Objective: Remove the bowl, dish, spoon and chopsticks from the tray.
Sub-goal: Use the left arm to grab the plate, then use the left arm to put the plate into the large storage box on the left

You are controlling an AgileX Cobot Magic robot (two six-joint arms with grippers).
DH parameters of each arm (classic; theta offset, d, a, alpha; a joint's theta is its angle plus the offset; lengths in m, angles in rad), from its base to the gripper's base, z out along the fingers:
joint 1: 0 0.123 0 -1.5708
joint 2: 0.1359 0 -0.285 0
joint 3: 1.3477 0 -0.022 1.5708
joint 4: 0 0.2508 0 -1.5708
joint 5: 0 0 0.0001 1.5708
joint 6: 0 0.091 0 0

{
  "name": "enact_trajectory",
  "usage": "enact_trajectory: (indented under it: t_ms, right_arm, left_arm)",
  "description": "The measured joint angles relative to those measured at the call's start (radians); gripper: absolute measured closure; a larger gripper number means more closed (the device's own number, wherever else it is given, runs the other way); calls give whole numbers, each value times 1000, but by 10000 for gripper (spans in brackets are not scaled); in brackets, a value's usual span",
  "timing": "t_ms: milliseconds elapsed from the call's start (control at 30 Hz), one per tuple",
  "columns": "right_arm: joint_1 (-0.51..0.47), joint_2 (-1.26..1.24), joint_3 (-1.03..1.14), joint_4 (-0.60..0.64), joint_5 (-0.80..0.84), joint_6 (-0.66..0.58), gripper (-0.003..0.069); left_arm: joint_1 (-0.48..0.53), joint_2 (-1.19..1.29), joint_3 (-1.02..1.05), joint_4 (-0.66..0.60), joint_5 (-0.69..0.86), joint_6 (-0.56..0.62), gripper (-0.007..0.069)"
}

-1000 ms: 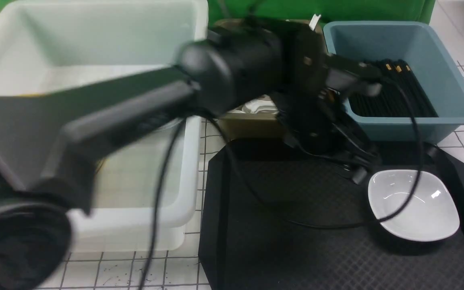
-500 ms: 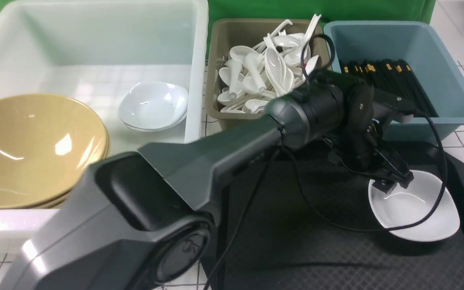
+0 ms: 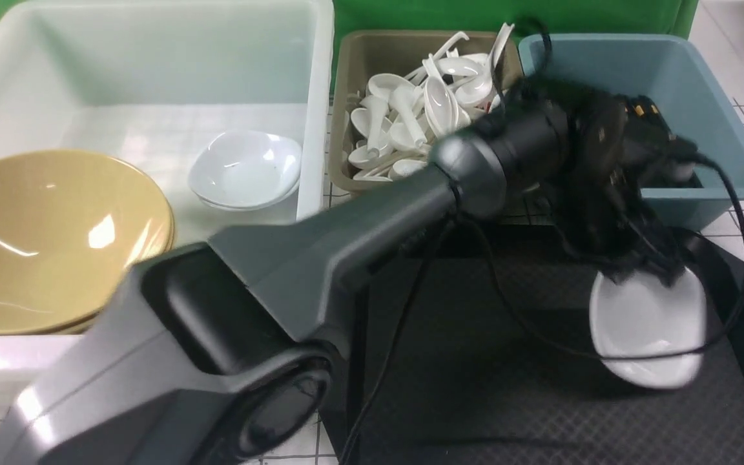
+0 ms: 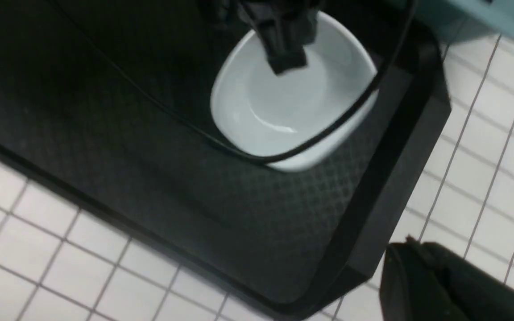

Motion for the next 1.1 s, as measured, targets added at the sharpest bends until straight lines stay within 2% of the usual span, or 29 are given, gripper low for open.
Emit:
enact_trajectory:
  t_ms: [167, 267, 467, 600, 733, 867, 967, 1100]
  right_arm:
    - [11, 45, -93, 80, 1, -34, 610]
    - [55, 109, -159, 151, -10, -65, 610]
    - [262, 309, -306, 200, -75, -78, 610]
    - [446, 494, -434, 178, -94, -78, 610]
    - [555, 643, -573, 134, -92, -79, 610]
    - [597, 747, -668, 117, -89, -102, 610]
    - [600, 782, -692, 108, -88, -104, 610]
    - [600, 799, -696, 88, -83, -105, 610]
  left_arm:
    - [83, -129, -78, 11, 92, 2, 622]
    - [142, -227, -92, 32, 138, 7, 622]
    - [311, -393, -36, 90, 168, 23, 622]
    - [474, -500, 84, 102, 168, 30, 622]
    - [647, -569, 208, 102, 168, 55, 622]
    - [821, -581, 325, 30, 162, 62, 622]
    - [906, -558, 414, -73, 116, 88, 622]
    - [959, -485, 496, -234, 26, 177, 622]
